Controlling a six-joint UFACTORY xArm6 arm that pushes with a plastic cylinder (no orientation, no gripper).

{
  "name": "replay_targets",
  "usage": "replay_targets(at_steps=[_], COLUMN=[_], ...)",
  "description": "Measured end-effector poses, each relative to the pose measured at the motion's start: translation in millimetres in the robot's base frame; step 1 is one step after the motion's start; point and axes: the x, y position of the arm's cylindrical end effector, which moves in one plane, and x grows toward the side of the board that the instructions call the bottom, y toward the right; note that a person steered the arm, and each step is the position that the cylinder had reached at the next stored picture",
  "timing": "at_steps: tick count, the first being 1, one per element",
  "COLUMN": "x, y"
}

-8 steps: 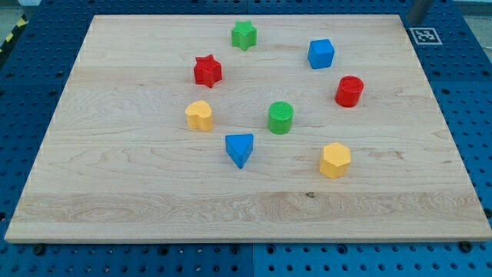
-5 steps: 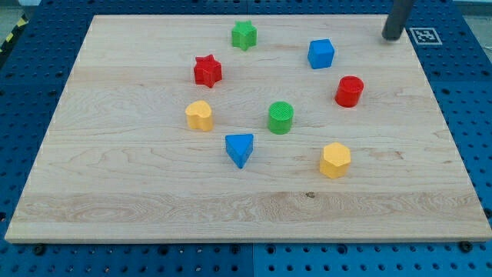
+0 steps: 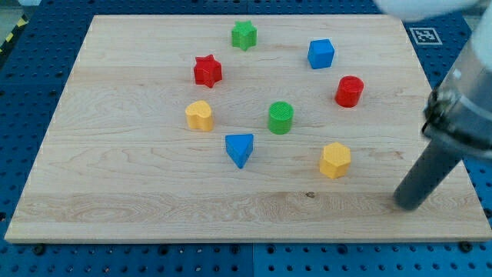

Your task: Slide the arm to the top left of the yellow hexagon

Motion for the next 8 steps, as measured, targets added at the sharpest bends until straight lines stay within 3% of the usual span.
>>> replay_targets(at_steps=[1, 2, 5, 8], x=[16, -12, -61, -89], y=[-55, -84, -125, -121])
